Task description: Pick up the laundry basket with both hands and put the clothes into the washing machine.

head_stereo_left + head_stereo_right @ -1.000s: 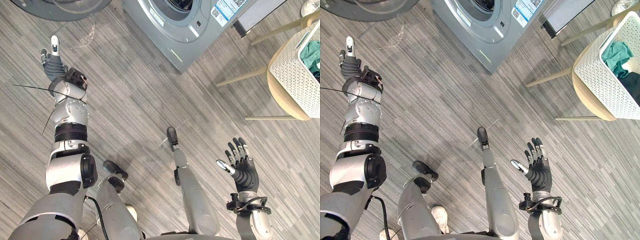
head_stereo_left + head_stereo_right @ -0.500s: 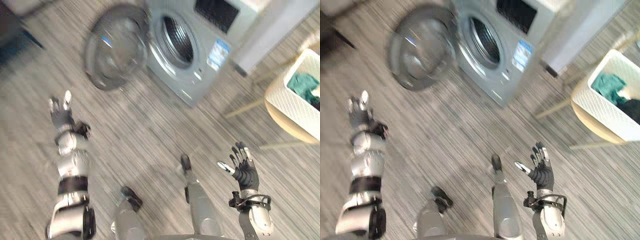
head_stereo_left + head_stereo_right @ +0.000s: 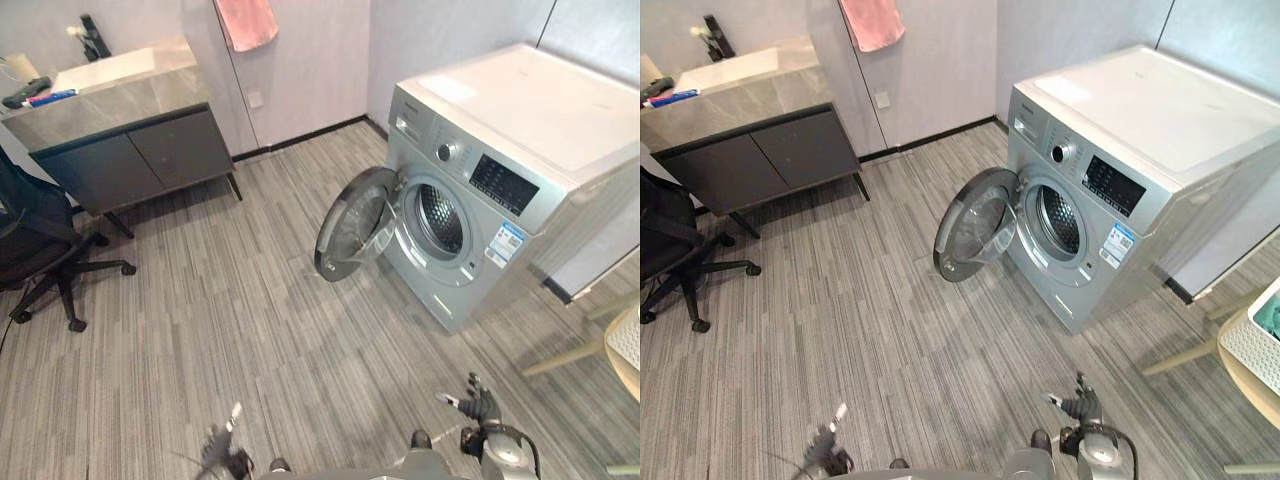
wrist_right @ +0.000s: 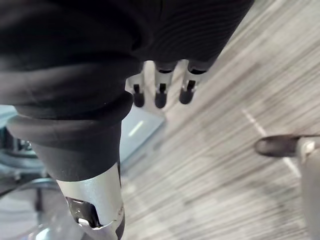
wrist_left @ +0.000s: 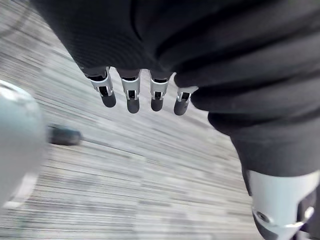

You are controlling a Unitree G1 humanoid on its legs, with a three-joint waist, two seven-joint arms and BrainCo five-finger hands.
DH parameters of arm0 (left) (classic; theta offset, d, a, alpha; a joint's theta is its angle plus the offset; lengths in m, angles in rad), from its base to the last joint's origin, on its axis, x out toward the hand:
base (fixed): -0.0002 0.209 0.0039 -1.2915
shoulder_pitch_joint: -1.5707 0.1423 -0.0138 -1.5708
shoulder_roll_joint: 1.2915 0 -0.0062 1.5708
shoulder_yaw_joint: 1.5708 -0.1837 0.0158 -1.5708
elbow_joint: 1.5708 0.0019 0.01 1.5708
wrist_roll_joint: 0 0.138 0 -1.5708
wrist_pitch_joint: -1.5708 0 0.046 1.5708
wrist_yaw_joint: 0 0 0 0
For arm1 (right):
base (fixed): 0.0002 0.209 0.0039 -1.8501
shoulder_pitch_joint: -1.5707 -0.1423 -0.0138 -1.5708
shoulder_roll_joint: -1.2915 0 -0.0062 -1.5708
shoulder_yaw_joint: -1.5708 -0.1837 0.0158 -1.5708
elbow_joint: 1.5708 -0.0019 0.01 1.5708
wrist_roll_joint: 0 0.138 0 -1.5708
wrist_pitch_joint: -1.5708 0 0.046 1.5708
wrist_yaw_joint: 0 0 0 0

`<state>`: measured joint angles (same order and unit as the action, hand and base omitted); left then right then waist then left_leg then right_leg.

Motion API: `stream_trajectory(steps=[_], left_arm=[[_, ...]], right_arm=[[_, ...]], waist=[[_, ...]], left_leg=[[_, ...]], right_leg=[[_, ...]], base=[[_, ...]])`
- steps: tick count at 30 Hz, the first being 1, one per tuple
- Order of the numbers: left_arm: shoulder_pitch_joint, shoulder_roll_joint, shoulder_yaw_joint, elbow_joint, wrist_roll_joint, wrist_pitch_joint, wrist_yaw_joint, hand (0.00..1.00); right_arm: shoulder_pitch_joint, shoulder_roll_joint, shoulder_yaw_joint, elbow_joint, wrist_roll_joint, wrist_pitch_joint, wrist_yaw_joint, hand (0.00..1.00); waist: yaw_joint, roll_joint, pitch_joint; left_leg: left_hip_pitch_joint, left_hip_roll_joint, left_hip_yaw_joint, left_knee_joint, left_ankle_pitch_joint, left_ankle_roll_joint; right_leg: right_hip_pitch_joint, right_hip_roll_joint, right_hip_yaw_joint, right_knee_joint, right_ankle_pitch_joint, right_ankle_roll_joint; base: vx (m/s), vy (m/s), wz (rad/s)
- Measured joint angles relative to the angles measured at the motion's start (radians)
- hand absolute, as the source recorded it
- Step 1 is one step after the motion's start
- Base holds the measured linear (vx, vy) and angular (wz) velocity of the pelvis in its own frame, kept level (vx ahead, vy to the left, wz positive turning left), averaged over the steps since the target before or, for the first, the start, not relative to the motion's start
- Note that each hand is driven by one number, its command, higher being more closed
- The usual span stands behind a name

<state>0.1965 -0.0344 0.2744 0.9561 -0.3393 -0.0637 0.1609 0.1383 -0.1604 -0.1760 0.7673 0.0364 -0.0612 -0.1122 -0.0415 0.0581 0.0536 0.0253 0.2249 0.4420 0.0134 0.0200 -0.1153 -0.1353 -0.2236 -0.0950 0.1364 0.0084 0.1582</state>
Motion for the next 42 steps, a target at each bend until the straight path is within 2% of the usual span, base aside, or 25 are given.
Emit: stream_trajectory(steps=[2, 6, 8, 13, 14, 15, 16, 17, 18, 20, 21, 24, 26, 27, 28, 29, 30, 31, 32, 34, 36, 37, 38, 40, 42], left_arm=[[0.0, 0.009, 0.016, 0.045, 0.015, 0.015, -0.008, 0.0], [-0.006, 0.015, 0.088, 0.097, 0.062, 0.041, -0.03, 0.0], [0.001, 0.019, 0.127, 0.098, 0.099, 0.056, -0.029, 0.0], [-0.002, -0.002, 0.176, 0.105, 0.117, 0.058, -0.03, 0.0], [0.0, -0.014, 0.192, 0.106, 0.117, 0.058, -0.03, 0.0], [0.002, -0.028, 0.213, 0.108, 0.117, 0.058, -0.03, 0.0], [0.002, -0.031, 0.219, 0.113, 0.118, 0.058, -0.033, 0.0], [0.0, -0.035, 0.228, 0.115, 0.118, 0.06, -0.039, 0.0], [0.002, -0.019, 0.251, 0.113, 0.117, 0.059, -0.052, 0.0], [0.001, -0.014, 0.287, 0.114, 0.118, 0.057, -0.054, 0.0], [-0.002, -0.012, 0.297, 0.114, 0.133, 0.058, -0.053, 0.0], [-0.021, -0.002, 0.266, 0.116, 0.218, 0.059, -0.052, 0.0], [-0.062, 0.008, 0.205, 0.115, 0.238, 0.057, -0.052, 0.0], [-0.089, 0.009, 0.192, 0.109, 0.248, 0.055, -0.053, 0.0], [-0.115, 0.018, 0.189, 0.112, 0.269, 0.057, -0.053, 0.0], [-0.129, 0.018, 0.189, 0.112, 0.276, 0.057, -0.053, 0.0], [-0.147, 0.009, 0.184, 0.106, 0.285, 0.056, -0.054, 0.0], [-0.162, -0.003, 0.159, 0.098, 0.294, 0.052, -0.052, 0.0], [-0.177, -0.016, 0.133, 0.101, 0.295, 0.056, -0.053, 0.0], [-0.18, -0.021, 0.112, 0.106, 0.295, 0.055, -0.056, 0.0], [-0.176, 0.002, 0.077, 0.116, 0.297, 0.056, -0.054, 0.0], [-0.174, 0.036, 0.066, 0.132, 0.305, 0.057, -0.052, 0.0], [-0.177, 0.05, 0.056, 0.147, 0.305, 0.059, -0.052, 0.0], [-0.175, 0.026, 0.011, 0.168, 0.312, 0.062, -0.052, 0.0], [-0.169, 0.022, 0.002, 0.175, 0.312, 0.063, -0.049, 0.0]], right_arm=[[-0.002, -0.002, -0.021, 0.066, -0.015, 0.008, -0.002, 0.0], [-0.016, 0.002, -0.044, 0.19, -0.046, 0.03, 0.002, 0.0], [-0.012, 0.017, -0.07, 0.209, -0.048, 0.035, 0.002, 0.0], [-0.011, 0.057, -0.128, 0.223, -0.048, 0.05, -0.001, 0.0], [-0.014, 0.06, -0.128, 0.234, -0.049, 0.051, 0.0, 0.0], [-0.02, 0.063, -0.134, 0.238, -0.053, 0.053, 0.002, 0.0], [-0.022, 0.063, -0.133, 0.237, -0.062, 0.053, 0.004, 0.0], [-0.026, 0.062, -0.132, 0.232, -0.07, 0.053, 0.006, 0.0], [-0.027, 0.077, -0.131, 0.236, -0.072, 0.058, 0.005, 0.0], [-0.023, 0.096, -0.129, 0.216, -0.065, 0.061, 0.005, 0.0], [-0.023, 0.103, -0.131, 0.217, -0.042, 0.062, 0.001, 0.0], [-0.025, 0.111, -0.172, 0.21, 0.022, 0.06, -0.002, 0.0], [-0.012, 0.114, -0.172, 0.204, 0.036, 0.058, -0.001, 0.0], [-0.019, 0.116, -0.171, 0.195, 0.036, 0.057, 0.0, 0.0], [-0.031, 0.142, -0.17, 0.187, 0.033, 0.047, 0.0, 0.0], [-0.048, 0.16, -0.172, 0.186, 0.033, 0.043, -0.001, 0.0], [-0.055, 0.166, -0.19, 0.17, 0.038, 0.037, -0.003, 0.0], [-0.051, 0.173, -0.207, 0.172, 0.037, 0.046, -0.009, 0.0], [-0.037, 0.171, -0.218, 0.167, 0.033, 0.045, -0.014, 0.0], [-0.034, 0.17, -0.237, 0.177, 0.029, 0.043, -0.014, 0.0], [-0.035, 0.17, -0.267, 0.215, 0.019, 0.044, -0.014, 0.0], [-0.035, 0.172, -0.307, 0.259, 0.007, 0.052, -0.015, 0.0], [-0.034, 0.171, -0.322, 0.278, 0.004, 0.057, -0.016, 0.0], [-0.032, 0.117, -0.352, 0.329, 0.003, 0.068, -0.019, 0.0], [-0.014, 0.09, -0.369, 0.366, 0.003, 0.076, -0.02, 0.0]], waist=[[0.0, 0.003, -0.001], [0.002, 0.008, 0.004], [0.006, -0.013, 0.014], [0.019, 0.002, 0.021], [0.037, 0.003, 0.022], [0.056, 0.007, 0.024], [0.058, 0.013, 0.024], [0.057, 0.024, 0.022], [0.061, 0.005, 0.02], [0.054, -0.024, 0.019], [0.061, -0.033, 0.015], [0.033, -0.023, 0.008], [0.025, -0.016, 0.011], [0.029, -0.018, 0.011], [0.034, -0.046, 0.032], [0.051, -0.039, 0.038], [0.05, -0.018, 0.057], [0.046, -0.045, 0.056], [0.033, -0.043, 0.052], [0.024, -0.037, 0.05], [0.029, -0.055, 0.043], [0.028, -0.086, 0.028], [0.026, -0.096, 0.02], [0.024, -0.02, 0.036], [0.023, 0.0, 0.038]], left_leg=[[0.007, 0.003, -0.018, 0.002, 0.0, -0.001], [0.01, 0.04, -0.047, 0.127, -0.024, -0.067], [-0.029, 0.069, -0.071, 0.299, -0.023, -0.065], [-0.088, 0.087, -0.141, 0.498, -0.027, -0.049], [-0.085, 0.04, -0.193, 0.537, -0.101, -0.05], [-0.065, -0.028, -0.247, 0.541, -0.205, -0.028], [-0.042, -0.062, -0.282, 0.5, -0.288, 0.001], [-0.012, -0.064, -0.307, 0.414, -0.385, 0.055], [-0.003, -0.062, -0.263, 0.399, -0.399, 0.077], [0.024, -0.048, -0.164, 0.351, -0.379, 0.071], [0.05, -0.054, -0.076, 0.312, -0.357, 0.061], [0.081, -0.077, 0.074, 0.248, -0.327, 0.061], [0.075, -0.09, 0.099, 0.272, -0.316, 0.065], [0.056, -0.081, 0.095, 0.323, -0.312, 0.068], [0.025, -0.059, 0.105, 0.408, -0.328, 0.091], [0.026, -0.059, 0.103, 0.363, -0.352, 0.107], [0.055, -0.039, 0.127, 0.236, -0.272, 0.099], [0.086, -0.045, 0.184, 0.256, -0.279, 0.093], [0.102, -0.03, 0.197, 0.255, -0.28, 0.091], [0.139, -0.003, 0.222, 0.23, -0.261, 0.061], [0.159, -0.001, 0.247, 0.201, -0.235, 0.027], [0.154, -0.018, 0.249, 0.185, -0.21, 0.001], [0.155, -0.019, 0.236, 0.164, -0.193, -0.001], [0.145, 0.024, 0.161, 0.115, -0.15, -0.015], [0.134, 0.069, 0.109, 0.171, -0.117, -0.037]], right_leg=[[0.029, 0.001, -0.016, -0.006, 0.002, 0.002], [0.087, 0.011, -0.03, -0.003, -0.028, -0.003], [0.119, 0.007, -0.016, 0.012, -0.053, -0.009], [0.106, 0.02, 0.061, 0.035, -0.053, -0.024], [0.088, 0.03, 0.116, 0.034, -0.046, -0.034], [0.063, 0.057, 0.18, 0.033, -0.041, -0.041], [0.048, 0.09, 0.217, 0.028, -0.039, -0.045], [0.033, 0.133, 0.239, 0.017, -0.031, -0.056], [0.025, 0.135, 0.277, 0.006, 0.001, -0.07], [-0.031, 0.184, 0.277, 0.122, 0.006, -0.071], [-0.04, 0.21, 0.288, 0.125, 0.004, -0.091], [-0.054, 0.236, 0.379, 0.009, 0.066, -0.092], [-0.092, 0.252, 0.381, 0.023, 0.096, -0.092], [-0.145, 0.28, 0.345, 0.063, 0.134, -0.128], [-0.167, 0.293, 0.24, 0.063, 0.211, -0.19], [-0.155, 0.297, 0.182, 0.028, 0.249, -0.209], [-0.15, 0.292, 0.012, 0.087, 0.165, -0.263], [-0.164, 0.193, -0.153, 0.331, -0.047, -0.295], [-0.149, 0.113, -0.202, 0.484, -0.151, -0.277], [-0.095, 0.026, -0.186, 0.556, -0.201, -0.203], [-0.034, -0.065, -0.178, 0.471, -0.191, -0.154], [0.017, -0.088, -0.158, 0.328, -0.168, -0.05], [0.04, -0.073, -0.171, 0.276, -0.187, -0.044], [0.088, 0.02, -0.182, 0.136, -0.15, -0.075], [0.129, 0.058, -0.196, 0.084, -0.14, -0.09]], base=[[0.07, -0.001, 0.23], [0.04, -0.035, 0.08], [-0.03, -0.096, -0.14], [-0.05, -0.018, -0.42], [-0.08, 0.141, -1.15], [-0.09, 0.185, -1.48], [-0.09, 0.237, -1.38], [-0.08, 0.207, -1.31], [-0.09, 0.189, -1.43], [-0.03, 0.108, -1.57], [0.02, 0.121, -1.93], [0.04, 0.102, -1.53], [0.11, 0.055, -1.2], [0.08, -0.056, -1.86], [0.04, -0.09, -2.18], [-0.08, -0.112, -2.1], [-0.12, -0.111, -1.69], [-0.11, -0.143, -1.29], [-0.03, -0.123, -0.71], [0.06, -0.156, -0.52], [0.06, -0.257, -0.67], [0.05, -0.31, -0.34], [0.06, -0.325, -0.39], [0.07, -0.275, -0.28], [0.09, -0.274, -0.07]])
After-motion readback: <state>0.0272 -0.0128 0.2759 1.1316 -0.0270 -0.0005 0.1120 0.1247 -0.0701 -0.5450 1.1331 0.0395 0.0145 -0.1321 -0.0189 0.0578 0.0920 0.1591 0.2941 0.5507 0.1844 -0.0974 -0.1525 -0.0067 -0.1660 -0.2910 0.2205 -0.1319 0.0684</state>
